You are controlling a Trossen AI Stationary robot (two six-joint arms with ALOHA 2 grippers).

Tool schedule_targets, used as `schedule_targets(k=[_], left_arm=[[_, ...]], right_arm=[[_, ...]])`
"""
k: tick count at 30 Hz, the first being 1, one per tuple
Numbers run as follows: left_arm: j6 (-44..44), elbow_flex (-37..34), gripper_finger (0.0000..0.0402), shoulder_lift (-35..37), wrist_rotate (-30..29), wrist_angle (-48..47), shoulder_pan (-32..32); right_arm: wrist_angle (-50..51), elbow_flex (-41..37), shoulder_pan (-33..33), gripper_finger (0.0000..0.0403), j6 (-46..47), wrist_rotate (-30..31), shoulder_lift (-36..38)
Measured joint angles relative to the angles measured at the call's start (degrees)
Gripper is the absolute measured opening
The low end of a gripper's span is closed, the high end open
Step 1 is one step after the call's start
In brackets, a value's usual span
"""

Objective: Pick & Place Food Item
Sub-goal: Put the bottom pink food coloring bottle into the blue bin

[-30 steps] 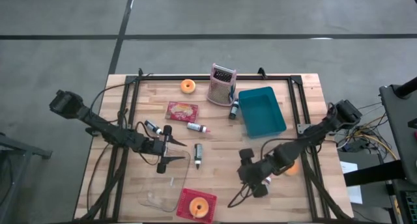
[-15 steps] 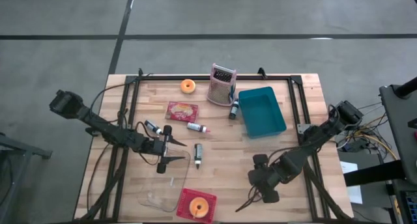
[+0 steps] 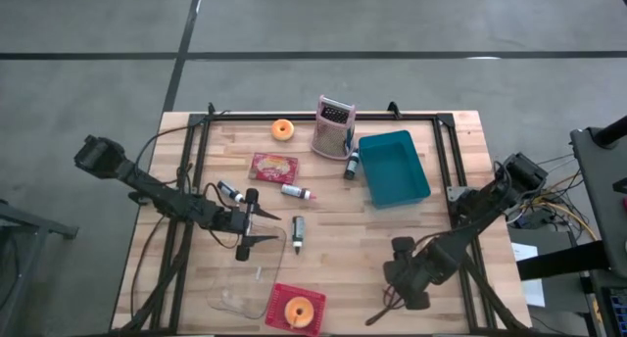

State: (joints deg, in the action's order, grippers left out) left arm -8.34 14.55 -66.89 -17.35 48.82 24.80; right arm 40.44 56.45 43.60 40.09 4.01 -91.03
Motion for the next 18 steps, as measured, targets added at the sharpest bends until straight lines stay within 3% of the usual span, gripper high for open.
schedule_targets(k=[18], left_arm=[[-0.02, 0.0, 0.0222, 0.02, 0.02, 0.13, -0.02]], right_arm=[[2.68, 0.0, 1.09, 0.0224, -3.36, -1.1, -5.54]])
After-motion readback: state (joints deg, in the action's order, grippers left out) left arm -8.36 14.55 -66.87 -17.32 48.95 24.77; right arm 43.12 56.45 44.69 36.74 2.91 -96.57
